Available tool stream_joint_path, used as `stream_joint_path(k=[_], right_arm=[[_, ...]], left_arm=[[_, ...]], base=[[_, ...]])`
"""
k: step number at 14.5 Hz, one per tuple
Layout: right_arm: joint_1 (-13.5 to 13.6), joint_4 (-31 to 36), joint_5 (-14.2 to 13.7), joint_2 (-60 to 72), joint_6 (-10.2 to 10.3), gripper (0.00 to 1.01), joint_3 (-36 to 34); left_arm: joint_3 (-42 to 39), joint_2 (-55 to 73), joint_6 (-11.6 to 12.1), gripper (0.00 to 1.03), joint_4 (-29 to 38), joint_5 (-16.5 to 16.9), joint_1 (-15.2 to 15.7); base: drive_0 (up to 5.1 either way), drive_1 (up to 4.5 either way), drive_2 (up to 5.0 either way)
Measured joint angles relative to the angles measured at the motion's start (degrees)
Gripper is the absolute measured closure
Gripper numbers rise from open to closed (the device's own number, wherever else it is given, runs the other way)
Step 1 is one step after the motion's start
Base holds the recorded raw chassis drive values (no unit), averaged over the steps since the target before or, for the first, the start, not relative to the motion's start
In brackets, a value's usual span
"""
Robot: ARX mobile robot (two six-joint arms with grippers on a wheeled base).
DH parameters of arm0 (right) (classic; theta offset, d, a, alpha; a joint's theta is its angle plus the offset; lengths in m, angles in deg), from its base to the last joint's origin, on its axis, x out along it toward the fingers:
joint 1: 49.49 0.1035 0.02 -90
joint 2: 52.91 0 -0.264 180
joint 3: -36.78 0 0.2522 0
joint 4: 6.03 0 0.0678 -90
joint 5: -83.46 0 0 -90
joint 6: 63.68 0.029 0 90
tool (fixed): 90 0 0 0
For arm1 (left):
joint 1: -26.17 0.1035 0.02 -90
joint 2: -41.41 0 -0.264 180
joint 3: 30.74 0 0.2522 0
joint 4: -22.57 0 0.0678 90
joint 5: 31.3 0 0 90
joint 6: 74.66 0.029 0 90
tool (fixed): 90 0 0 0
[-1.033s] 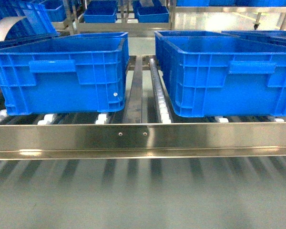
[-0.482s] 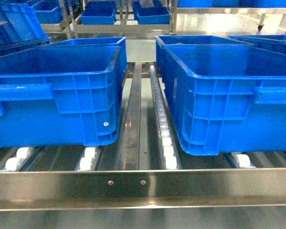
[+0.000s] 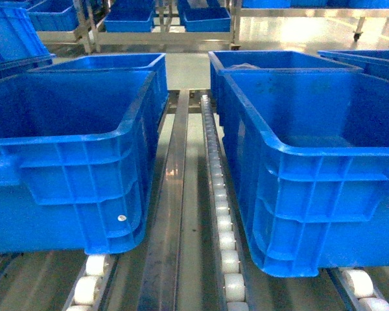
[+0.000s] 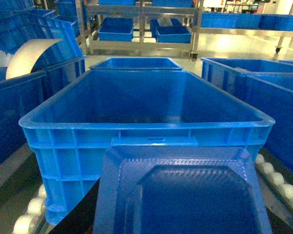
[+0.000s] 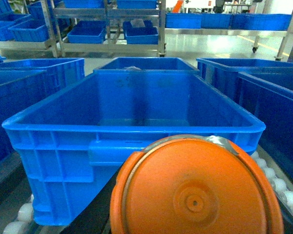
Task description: Sort blue parts and orange caps into right shelf containers
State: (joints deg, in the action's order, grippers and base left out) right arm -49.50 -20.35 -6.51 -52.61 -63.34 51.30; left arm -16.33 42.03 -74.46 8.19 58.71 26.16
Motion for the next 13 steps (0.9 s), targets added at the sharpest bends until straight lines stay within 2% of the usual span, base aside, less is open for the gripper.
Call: stream_joint_path(k=[13], right_arm=[[0.0, 0.2, 0.0, 0.0, 0.0, 0.58, 0.0]], left_arm=[[0.0, 0.0, 0.0, 0.62, 0.2, 0.0, 0.0]], base=[[0.0, 0.00, 0.0]])
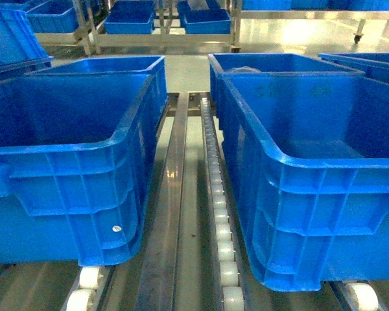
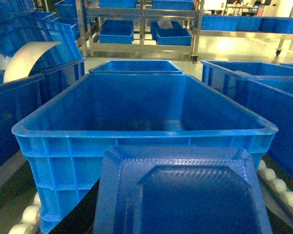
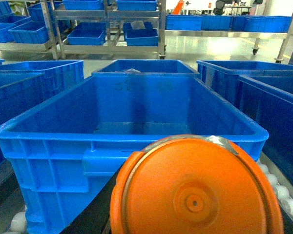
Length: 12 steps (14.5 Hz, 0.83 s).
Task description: Sort blue parts and orange caps into right shelf containers
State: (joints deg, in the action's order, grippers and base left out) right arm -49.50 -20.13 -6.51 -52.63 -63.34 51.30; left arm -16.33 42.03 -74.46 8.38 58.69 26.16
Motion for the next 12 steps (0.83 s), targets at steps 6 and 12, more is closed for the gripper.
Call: stream_joint_path(k=[6, 12], right_arm=[[0.0, 0.0, 0.0, 0.0, 0.0, 0.58, 0.0], [0.0, 0.0, 0.0, 0.0, 0.0, 0.58, 0.0]], left_arm=[[0.0, 0.0, 0.0, 0.62, 0.0, 0.0, 0.0], [0.0, 0.0, 0.0, 0.62, 0.0, 0.0, 0.0]], base=[[0.0, 0.00, 0.0], [0.0, 0.00, 0.0]])
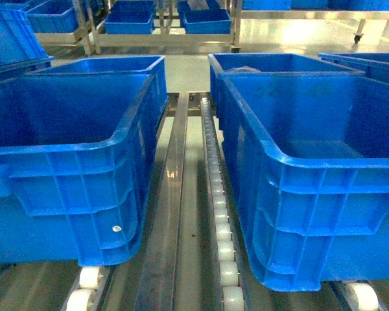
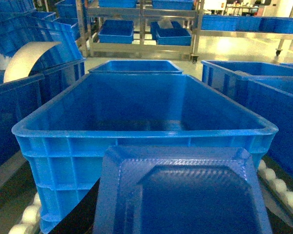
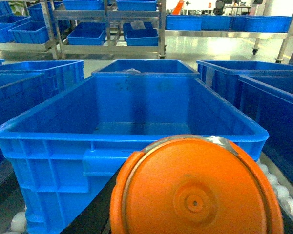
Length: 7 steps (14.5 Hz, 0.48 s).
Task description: Sort blue parts and orange caps into right shelf containers
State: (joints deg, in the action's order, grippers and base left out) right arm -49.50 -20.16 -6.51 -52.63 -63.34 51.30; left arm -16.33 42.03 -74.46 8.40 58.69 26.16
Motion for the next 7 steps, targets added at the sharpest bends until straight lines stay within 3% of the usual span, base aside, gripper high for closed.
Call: stream_joint_path(k=[7], right_arm=[[0.0, 0.0, 0.0, 0.0, 0.0, 0.58, 0.0]], left_arm=[[0.0, 0.0, 0.0, 0.62, 0.0, 0.0, 0.0]], base=[[0.0, 0.00, 0.0]])
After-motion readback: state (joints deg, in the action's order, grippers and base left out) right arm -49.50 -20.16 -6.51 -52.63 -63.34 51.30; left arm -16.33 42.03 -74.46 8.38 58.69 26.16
